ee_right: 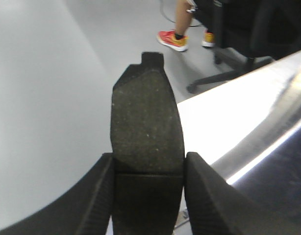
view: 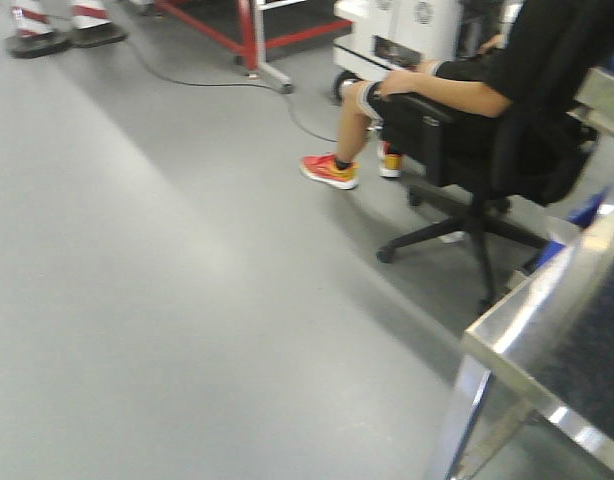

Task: Move and align brake pads A on conveyor
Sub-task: 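Back the base away from the table and turn toward the aisle, then drive along the yellow floor line toward the striped cones carrying both pads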

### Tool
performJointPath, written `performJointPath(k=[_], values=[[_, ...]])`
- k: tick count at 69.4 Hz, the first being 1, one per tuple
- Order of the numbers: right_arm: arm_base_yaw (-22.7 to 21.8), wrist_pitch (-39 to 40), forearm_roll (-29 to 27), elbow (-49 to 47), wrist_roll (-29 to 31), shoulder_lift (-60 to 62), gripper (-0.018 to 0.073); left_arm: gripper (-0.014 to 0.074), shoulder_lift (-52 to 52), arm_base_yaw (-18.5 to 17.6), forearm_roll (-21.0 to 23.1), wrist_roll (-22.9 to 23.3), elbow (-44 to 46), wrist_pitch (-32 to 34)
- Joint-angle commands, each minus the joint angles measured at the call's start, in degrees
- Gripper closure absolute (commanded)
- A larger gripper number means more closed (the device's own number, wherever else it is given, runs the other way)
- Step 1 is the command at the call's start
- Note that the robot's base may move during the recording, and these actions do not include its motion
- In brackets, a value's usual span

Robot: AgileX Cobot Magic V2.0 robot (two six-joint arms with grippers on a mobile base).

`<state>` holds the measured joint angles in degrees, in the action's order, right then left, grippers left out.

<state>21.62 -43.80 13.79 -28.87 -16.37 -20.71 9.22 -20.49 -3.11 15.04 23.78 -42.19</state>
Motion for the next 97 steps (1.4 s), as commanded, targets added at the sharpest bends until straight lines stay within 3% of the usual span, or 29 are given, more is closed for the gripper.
performJointPath(k=[1,97], values=[[-0.36,4.95,1.28,-1.65,0.52,-0.27,0.0561,0.0604,0.69,-0.17,-0.14,0.16,1.38,5.49],[-0.36,4.37,1.28,-1.65,0.52,-0.27,0.0561,0.0604,0.69,-0.17,-0.14,0.16,1.38,5.43]])
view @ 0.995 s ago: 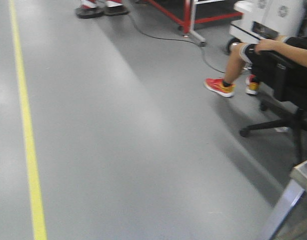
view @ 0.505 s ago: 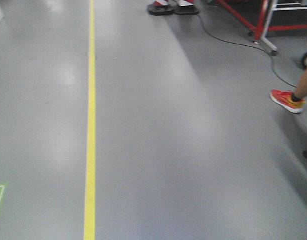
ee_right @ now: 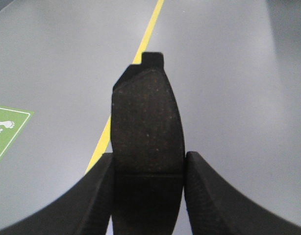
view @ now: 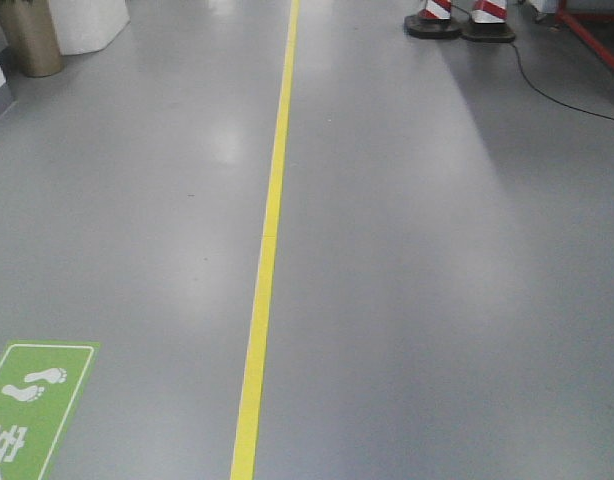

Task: Move and align brake pads A on conveyor
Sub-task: 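Drive along the yellow floor line toward the striped cones carrying both pads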

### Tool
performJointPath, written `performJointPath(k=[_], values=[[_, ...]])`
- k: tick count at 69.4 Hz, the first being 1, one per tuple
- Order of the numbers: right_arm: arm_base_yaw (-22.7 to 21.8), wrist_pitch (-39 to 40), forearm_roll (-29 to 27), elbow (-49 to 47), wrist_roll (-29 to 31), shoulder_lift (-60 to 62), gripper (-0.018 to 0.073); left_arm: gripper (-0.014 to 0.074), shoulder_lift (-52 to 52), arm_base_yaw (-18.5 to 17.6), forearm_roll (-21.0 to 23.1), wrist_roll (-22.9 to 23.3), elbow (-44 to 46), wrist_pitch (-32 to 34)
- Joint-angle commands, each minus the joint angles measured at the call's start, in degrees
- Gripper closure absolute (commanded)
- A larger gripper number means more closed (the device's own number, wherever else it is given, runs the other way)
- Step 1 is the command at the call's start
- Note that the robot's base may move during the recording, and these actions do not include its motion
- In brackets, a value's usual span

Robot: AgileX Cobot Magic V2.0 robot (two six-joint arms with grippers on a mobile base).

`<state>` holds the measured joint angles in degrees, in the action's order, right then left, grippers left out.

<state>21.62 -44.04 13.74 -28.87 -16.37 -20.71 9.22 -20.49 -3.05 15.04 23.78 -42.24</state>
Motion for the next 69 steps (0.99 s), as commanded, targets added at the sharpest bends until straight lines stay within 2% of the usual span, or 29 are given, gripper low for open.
performJointPath(k=[1,69], values=[[-0.36,4.62,1.33,-1.65,0.52,-0.27,0.0561,0.0604,0.69,-0.17,-0.20,0.16,1.38,5.48],[-0.36,4.41,1.33,-1.65,0.52,-0.27,0.0561,0.0604,0.69,-0.17,-0.20,0.16,1.38,5.47]])
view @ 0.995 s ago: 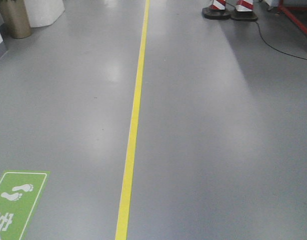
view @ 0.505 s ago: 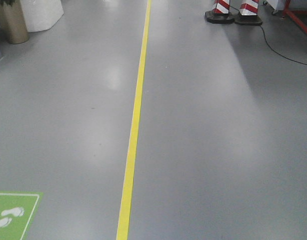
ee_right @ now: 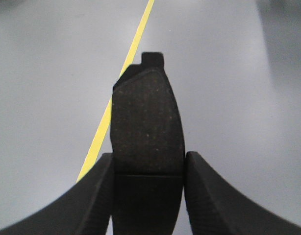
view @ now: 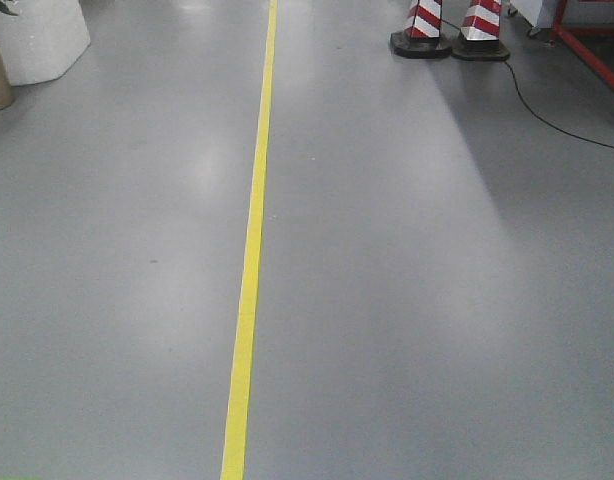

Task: Move and align brake pads A on conveyor
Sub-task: 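Drive along the yellow floor line toward the striped cones carrying both pads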

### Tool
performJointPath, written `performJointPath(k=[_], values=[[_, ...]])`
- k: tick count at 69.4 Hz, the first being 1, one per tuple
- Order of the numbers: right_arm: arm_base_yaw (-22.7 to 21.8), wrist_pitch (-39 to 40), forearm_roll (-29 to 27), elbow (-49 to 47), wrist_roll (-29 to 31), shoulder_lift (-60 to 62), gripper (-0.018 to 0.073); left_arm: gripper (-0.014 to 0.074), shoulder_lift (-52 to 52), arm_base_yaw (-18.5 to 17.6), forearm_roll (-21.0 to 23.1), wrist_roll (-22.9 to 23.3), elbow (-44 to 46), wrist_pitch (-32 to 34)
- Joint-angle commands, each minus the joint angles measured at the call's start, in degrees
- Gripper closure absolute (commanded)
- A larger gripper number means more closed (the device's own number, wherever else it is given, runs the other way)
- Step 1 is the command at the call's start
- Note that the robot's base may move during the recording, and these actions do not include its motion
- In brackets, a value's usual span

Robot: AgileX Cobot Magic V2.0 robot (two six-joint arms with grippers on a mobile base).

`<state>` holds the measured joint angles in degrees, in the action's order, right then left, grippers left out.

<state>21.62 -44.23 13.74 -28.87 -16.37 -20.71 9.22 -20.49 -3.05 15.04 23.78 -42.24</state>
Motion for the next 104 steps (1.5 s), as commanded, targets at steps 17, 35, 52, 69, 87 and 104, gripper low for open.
performJointPath(k=[17,35,52,69,87,104], values=[[-0.36,4.39,1.33,-1.65,0.52,-0.27,0.0561,0.0604,0.69,-0.17,-0.20,0.16,1.38,5.47],[-0.36,4.39,1.33,-1.65,0.52,-0.27,0.0561,0.0603,0.69,-0.17,-0.20,0.16,1.38,5.47],[-0.36,4.39,1.33,-1.65,0.52,-0.27,0.0561,0.0603,0.69,-0.17,-0.20,0.16,1.38,5.47],[-0.36,4.40,1.33,-1.65,0.52,-0.27,0.0561,0.0603,0.69,-0.17,-0.20,0.16,1.38,5.47],[-0.36,4.40,1.33,-1.65,0.52,-0.27,0.0561,0.0603,0.69,-0.17,-0.20,0.16,1.38,5.47],[-0.36,4.40,1.33,-1.65,0.52,-0.27,0.0561,0.0603,0.69,-0.17,-0.20,0.16,1.38,5.47]])
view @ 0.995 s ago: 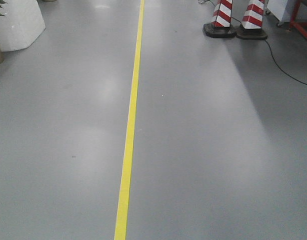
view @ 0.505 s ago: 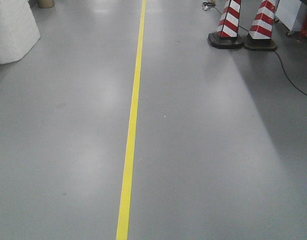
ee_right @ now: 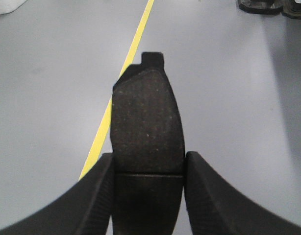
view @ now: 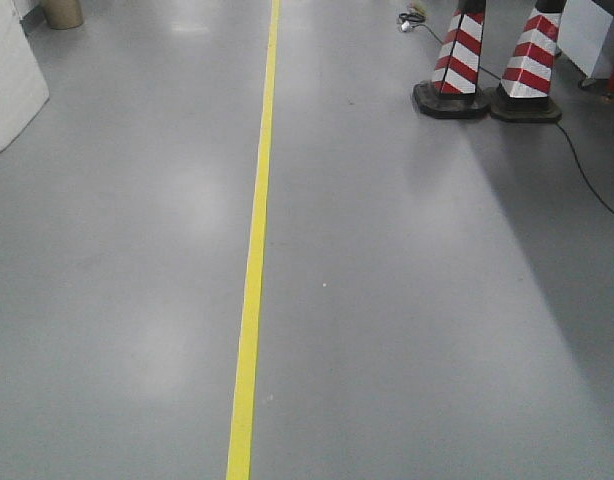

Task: Move and align brake pads A on conveyor
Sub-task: 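Drive along the yellow floor line toward the striped cones carrying both pads, then drive past the striped cones toward the red-framed conveyor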

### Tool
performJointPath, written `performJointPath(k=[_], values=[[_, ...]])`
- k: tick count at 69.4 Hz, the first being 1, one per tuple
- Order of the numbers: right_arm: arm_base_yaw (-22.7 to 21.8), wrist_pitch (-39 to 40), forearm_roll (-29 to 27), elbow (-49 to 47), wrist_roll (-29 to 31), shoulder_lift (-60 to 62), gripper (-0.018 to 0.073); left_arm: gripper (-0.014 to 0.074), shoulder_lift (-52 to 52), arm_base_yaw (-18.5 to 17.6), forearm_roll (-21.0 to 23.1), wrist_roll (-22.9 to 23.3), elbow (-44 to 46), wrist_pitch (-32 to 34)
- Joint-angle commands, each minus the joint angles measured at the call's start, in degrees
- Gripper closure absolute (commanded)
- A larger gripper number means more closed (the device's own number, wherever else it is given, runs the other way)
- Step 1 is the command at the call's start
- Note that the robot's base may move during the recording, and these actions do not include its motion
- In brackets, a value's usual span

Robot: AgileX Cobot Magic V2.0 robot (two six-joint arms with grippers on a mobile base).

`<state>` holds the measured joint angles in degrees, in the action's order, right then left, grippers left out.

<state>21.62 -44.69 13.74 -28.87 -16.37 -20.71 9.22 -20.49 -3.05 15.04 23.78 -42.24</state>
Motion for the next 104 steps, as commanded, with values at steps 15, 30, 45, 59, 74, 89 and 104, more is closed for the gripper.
performJointPath(k=[15,30,45,59,74,89,104], values=[[-0.36,4.87,1.33,-1.65,0.52,-0.27,0.0561,0.0603,0.69,-0.17,-0.20,0.16,1.38,5.48],[-0.36,4.87,1.33,-1.65,0.52,-0.27,0.0561,0.0603,0.69,-0.17,-0.20,0.16,1.38,5.49],[-0.36,4.87,1.33,-1.65,0.52,-0.27,0.0561,0.0603,0.69,-0.17,-0.20,0.16,1.38,5.43],[-0.36,4.87,1.33,-1.65,0.52,-0.27,0.0561,0.0603,0.69,-0.17,-0.20,0.16,1.38,5.49],[-0.36,4.84,1.33,-1.65,0.52,-0.27,0.0561,0.0603,0.69,-0.17,-0.20,0.16,1.38,5.49],[-0.36,4.84,1.33,-1.65,0.52,-0.27,0.0561,0.0603,0.69,-0.17,-0.20,0.16,1.38,5.50],[-0.36,4.79,1.33,-1.65,0.52,-0.27,0.0561,0.0603,0.69,-0.17,-0.20,0.16,1.38,5.42]])
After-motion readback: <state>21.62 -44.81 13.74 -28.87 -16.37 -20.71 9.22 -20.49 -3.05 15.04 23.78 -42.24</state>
